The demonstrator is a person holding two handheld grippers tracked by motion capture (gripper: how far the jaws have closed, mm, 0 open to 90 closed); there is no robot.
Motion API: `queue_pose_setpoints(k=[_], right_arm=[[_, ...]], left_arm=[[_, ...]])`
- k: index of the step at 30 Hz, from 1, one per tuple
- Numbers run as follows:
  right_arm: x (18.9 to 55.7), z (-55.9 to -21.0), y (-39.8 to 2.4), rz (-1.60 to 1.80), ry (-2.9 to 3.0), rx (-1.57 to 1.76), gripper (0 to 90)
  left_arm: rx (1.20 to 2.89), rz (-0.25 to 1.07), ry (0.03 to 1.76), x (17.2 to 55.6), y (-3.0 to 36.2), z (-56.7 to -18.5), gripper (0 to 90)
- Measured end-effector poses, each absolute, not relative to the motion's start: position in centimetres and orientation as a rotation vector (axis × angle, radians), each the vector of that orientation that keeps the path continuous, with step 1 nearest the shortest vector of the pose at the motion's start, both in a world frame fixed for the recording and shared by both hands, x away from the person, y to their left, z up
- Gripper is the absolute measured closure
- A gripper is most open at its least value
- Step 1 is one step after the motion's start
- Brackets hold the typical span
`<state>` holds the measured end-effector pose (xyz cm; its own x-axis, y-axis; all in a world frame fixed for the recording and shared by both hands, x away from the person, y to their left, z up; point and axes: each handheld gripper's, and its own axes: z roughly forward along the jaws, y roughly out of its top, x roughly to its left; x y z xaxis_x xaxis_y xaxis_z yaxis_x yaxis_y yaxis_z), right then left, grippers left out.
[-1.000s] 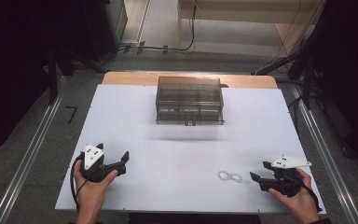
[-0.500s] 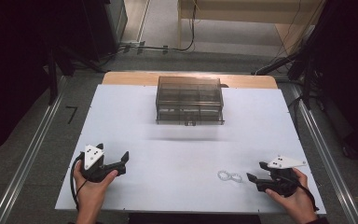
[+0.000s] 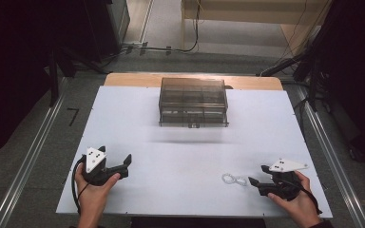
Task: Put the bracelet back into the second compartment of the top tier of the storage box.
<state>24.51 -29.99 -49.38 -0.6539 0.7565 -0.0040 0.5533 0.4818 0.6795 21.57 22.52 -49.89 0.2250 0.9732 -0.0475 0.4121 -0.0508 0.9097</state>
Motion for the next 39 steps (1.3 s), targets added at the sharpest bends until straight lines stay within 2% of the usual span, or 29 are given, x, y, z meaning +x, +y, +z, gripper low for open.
queue_pose_setpoints(k=[27,39], right_arm=[[24.6,-49.6,-28.6,0.94,2.476,1.073,32.5],[24.5,-49.7,-28.1,0.936,2.512,1.034,43.0]], left_arm=[[1.619,0.797,1.32,21.6,22.5,-49.9,3.1],[1.62,0.797,1.32,21.6,22.5,-49.9,3.1]])
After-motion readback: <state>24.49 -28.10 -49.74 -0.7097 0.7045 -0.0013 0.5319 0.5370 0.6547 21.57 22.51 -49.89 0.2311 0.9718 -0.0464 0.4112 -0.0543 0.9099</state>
